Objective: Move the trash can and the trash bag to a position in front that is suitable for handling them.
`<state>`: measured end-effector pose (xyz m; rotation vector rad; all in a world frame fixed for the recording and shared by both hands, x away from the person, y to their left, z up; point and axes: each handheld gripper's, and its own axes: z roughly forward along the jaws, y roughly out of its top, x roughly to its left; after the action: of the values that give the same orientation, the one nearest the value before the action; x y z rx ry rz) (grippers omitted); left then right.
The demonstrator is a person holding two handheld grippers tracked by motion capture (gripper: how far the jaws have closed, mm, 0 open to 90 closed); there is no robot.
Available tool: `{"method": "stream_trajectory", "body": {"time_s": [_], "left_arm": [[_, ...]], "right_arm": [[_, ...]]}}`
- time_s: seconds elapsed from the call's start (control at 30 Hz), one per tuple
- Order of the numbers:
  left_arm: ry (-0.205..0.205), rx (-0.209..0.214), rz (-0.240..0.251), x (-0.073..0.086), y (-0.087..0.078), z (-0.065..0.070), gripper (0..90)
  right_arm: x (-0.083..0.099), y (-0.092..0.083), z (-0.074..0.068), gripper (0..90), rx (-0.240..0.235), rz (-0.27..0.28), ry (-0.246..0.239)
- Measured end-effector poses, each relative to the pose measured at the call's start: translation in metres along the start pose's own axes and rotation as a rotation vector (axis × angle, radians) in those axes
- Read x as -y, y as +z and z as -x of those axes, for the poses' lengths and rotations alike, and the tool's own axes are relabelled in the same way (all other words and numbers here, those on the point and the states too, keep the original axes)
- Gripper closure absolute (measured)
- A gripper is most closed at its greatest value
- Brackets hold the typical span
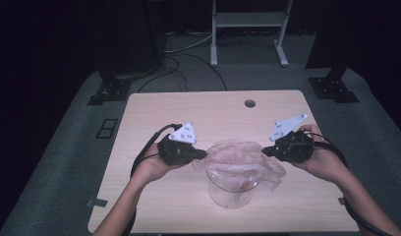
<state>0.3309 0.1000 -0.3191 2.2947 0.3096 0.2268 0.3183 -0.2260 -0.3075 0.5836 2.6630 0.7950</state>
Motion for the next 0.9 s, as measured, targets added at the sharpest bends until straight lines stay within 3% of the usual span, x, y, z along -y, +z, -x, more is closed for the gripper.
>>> {"method": "stream_trajectory", "body": {"time_s": [0.13,0.33,0.47,0.9], "left_arm": [[-0.047,-0.02,0.01,0.005,0.006,-0.009,90.0],[-0.081,-0.053,0.014,0.009,0.014,-0.018,90.0],[-0.095,-0.067,0.01,0.009,0.019,-0.023,90.0],[-0.158,-0.054,-0.015,0.015,0.038,-0.035,90.0]], "right_arm": [[0.003,0.009,0.006,90.0,0.027,-0.008,0.033],[0.004,0.018,0.012,90.0,0.045,-0.012,0.071],[0.004,0.026,0.015,90.0,0.035,-0.016,0.084],[0.003,0.04,0.02,90.0,-0.008,-0.031,0.12]]}}
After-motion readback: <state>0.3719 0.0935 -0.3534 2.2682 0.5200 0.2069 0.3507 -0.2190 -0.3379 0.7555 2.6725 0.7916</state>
